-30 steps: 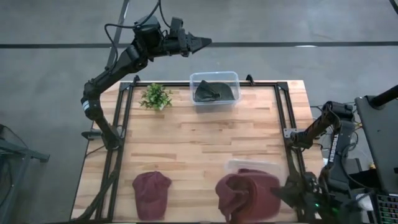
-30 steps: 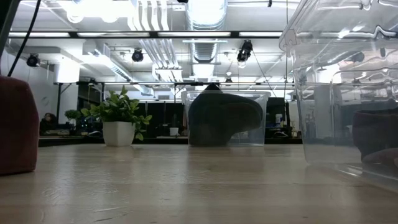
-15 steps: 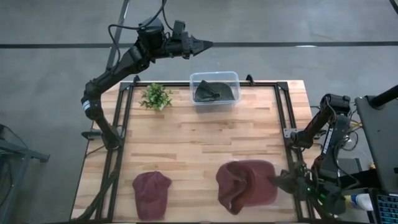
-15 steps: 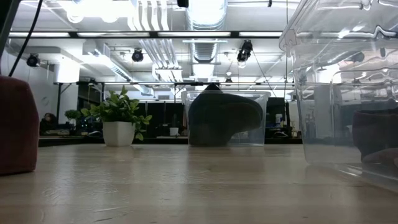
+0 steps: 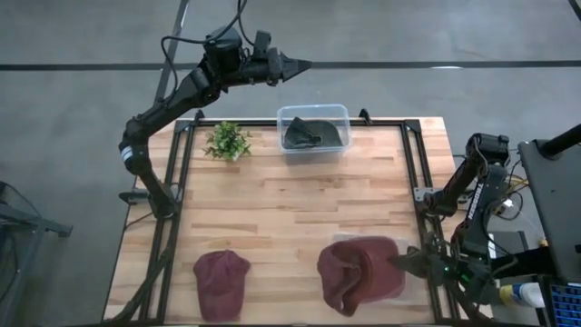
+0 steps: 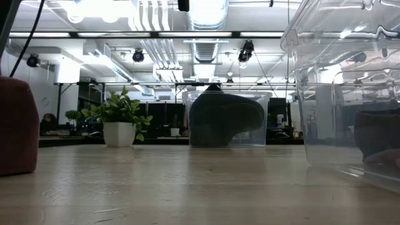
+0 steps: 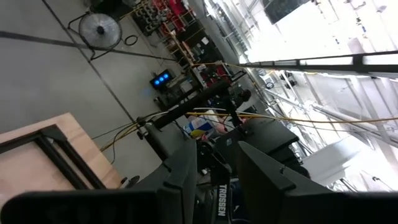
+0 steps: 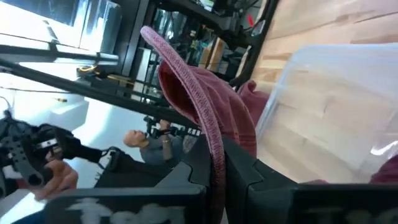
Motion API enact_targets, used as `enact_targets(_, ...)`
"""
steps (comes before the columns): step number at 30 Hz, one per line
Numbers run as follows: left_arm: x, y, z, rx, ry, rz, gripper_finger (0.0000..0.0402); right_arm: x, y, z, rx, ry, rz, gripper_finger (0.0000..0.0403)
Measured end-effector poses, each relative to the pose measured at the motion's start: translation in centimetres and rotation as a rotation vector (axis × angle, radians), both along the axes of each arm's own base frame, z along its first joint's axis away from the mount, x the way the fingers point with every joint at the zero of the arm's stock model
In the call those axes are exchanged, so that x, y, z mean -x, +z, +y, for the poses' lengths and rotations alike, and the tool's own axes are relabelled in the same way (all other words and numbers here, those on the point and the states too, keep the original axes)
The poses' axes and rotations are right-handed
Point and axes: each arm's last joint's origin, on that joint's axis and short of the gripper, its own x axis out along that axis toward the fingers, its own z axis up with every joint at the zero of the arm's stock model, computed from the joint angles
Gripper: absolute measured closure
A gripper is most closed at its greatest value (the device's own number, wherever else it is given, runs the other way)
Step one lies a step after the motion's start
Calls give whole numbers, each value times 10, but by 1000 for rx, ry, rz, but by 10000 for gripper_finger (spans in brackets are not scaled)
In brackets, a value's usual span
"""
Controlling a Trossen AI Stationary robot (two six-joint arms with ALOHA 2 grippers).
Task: Pick & Place hat
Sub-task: Put the maroon cap into the bottom transparent bin
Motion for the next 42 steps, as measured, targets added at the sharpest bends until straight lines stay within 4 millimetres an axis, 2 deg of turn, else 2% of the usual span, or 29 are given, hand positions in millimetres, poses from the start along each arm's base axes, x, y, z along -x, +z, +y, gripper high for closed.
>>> enact_targets(4,-1,-2,1,4,4,7,296,3,-4,-12,-43,-22,-18,392)
enact_targets(10,-3,-7,2,13,10,19,296,9,1,-25,10,22,-1,391)
enact_targets(21,-5,-13,4,26,28,27,296,22,37,-49,33,90,-14,391)
enact_targets(31,-4,-12,5,11,31,24,296,35,60,-74,18,164,-34,391)
enact_targets(42,-3,-12,7,10,44,25,296,36,49,-76,105,253,5,391)
